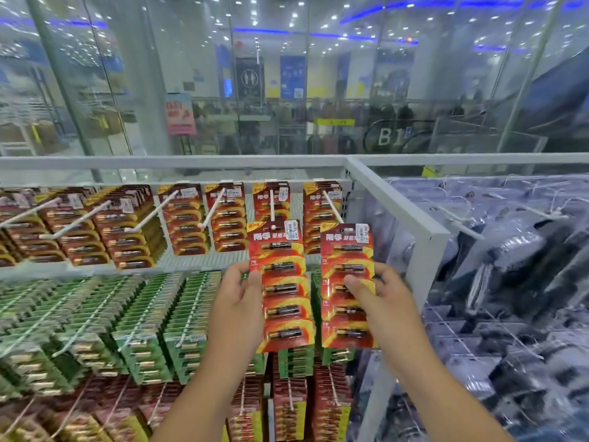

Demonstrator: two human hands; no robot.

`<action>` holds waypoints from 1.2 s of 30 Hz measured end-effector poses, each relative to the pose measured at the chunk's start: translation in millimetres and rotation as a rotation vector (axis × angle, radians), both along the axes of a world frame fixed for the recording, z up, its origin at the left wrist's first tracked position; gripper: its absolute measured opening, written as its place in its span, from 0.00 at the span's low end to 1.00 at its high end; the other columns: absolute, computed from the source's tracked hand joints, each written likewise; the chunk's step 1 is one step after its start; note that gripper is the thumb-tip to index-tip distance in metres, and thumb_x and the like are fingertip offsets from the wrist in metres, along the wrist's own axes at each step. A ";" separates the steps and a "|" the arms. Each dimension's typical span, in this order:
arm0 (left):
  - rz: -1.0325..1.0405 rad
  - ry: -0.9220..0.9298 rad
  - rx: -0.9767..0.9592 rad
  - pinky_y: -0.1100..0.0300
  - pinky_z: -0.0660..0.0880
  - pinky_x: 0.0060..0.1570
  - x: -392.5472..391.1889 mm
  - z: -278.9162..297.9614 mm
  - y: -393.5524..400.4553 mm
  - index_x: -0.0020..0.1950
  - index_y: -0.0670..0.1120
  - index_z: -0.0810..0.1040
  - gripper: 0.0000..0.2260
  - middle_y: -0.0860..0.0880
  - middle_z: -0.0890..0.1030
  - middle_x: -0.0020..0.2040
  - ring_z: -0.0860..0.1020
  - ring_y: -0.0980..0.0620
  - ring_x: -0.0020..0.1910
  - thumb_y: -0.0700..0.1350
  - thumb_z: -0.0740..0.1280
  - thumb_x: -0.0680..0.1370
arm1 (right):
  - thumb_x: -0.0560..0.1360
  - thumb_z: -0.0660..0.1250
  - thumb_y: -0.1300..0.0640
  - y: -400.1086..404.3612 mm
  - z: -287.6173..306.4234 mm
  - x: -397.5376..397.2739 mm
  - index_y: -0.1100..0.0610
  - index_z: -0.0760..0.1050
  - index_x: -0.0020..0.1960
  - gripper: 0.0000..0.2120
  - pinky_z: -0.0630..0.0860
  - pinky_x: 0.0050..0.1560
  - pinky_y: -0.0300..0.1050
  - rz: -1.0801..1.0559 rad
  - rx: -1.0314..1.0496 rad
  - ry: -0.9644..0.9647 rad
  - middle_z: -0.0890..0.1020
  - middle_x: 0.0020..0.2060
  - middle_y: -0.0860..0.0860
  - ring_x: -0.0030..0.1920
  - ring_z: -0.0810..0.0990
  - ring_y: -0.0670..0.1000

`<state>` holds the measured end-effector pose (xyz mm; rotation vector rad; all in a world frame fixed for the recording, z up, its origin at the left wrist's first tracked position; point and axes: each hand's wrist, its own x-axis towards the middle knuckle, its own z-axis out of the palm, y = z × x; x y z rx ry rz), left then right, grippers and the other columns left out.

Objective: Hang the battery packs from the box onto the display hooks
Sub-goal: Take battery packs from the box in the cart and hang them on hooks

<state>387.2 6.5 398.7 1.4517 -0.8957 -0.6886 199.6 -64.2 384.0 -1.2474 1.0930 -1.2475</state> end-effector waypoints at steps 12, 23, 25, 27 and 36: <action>0.067 -0.001 0.056 0.51 0.84 0.43 18.8 -7.0 -69.6 0.58 0.57 0.79 0.09 0.51 0.87 0.45 0.86 0.50 0.43 0.53 0.58 0.87 | 0.83 0.67 0.46 -74.5 -17.1 43.8 0.42 0.75 0.57 0.04 0.86 0.49 0.58 -0.157 0.027 -0.013 0.86 0.52 0.46 0.50 0.87 0.50; 0.144 -0.160 0.064 0.50 0.79 0.47 63.1 -26.3 -169.8 0.59 0.52 0.80 0.12 0.52 0.83 0.52 0.82 0.48 0.51 0.55 0.60 0.86 | 0.83 0.67 0.48 -154.7 -13.8 91.5 0.41 0.73 0.51 0.04 0.85 0.50 0.61 -0.297 0.037 -0.007 0.85 0.50 0.50 0.48 0.87 0.56; 0.155 -0.211 0.042 0.56 0.72 0.40 69.4 -30.6 -179.3 0.58 0.49 0.80 0.10 0.50 0.83 0.50 0.81 0.48 0.49 0.52 0.61 0.86 | 0.83 0.67 0.48 -163.7 -13.8 94.8 0.40 0.73 0.55 0.03 0.85 0.51 0.61 -0.312 0.038 0.014 0.84 0.52 0.50 0.50 0.86 0.55; 0.154 -0.221 0.020 0.59 0.68 0.37 73.3 -32.3 -185.6 0.57 0.47 0.80 0.10 0.50 0.82 0.50 0.80 0.50 0.47 0.50 0.62 0.86 | 0.82 0.68 0.46 -171.1 -17.4 96.7 0.41 0.74 0.58 0.06 0.84 0.53 0.60 -0.329 0.032 0.037 0.85 0.52 0.49 0.50 0.85 0.54; 0.088 -0.211 0.070 0.58 0.71 0.44 90.2 -49.2 -170.2 0.60 0.50 0.75 0.12 0.51 0.79 0.58 0.78 0.50 0.53 0.56 0.69 0.82 | 0.80 0.71 0.53 -149.6 -25.9 83.8 0.50 0.73 0.50 0.06 0.78 0.62 0.58 -0.367 0.026 0.148 0.82 0.52 0.55 0.49 0.81 0.54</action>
